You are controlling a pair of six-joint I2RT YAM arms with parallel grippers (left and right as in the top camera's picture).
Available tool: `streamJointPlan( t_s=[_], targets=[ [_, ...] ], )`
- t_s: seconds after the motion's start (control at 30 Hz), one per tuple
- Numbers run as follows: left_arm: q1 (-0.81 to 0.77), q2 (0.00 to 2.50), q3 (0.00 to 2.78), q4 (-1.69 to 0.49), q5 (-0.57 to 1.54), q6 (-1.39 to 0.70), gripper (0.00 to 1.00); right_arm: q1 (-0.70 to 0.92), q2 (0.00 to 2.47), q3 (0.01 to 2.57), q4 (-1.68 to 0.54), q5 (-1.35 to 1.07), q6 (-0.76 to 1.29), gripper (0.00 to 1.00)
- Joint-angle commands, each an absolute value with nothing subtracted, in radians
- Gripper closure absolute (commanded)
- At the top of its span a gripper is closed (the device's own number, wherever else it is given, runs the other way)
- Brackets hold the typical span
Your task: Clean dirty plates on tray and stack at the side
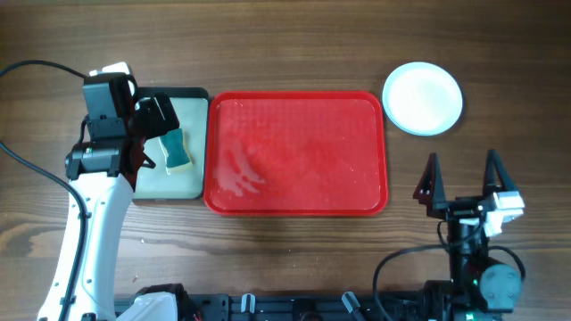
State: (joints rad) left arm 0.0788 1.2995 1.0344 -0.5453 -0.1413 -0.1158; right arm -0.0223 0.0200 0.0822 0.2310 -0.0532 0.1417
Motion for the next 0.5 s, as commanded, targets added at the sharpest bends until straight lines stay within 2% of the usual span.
streamJointPlan(
  t_s=[0.0,0.13,0.4,0.47],
  targets=[
    [0.078,1.302,1.047,-0.542,-0.142,-0.112,0.00,-0.016,0.003,0.046,0.239,-0.022,0.186,0.00],
    [0.078,1.302,1.047,-0.542,-0.142,-0.112,0.00,-0.016,0.003,0.005,0.239,-0.019,0.187,0.00],
    [0.078,1.302,1.047,-0.542,-0.142,-0.112,0.00,-0.016,0.003,0.004,0.002,-0.023,0.179,0.00],
    [0.078,1.302,1.047,-0.542,-0.142,-0.112,0.00,-0.016,0.003,0.004,0.003,-0.073,0.089,0.00]
  ],
)
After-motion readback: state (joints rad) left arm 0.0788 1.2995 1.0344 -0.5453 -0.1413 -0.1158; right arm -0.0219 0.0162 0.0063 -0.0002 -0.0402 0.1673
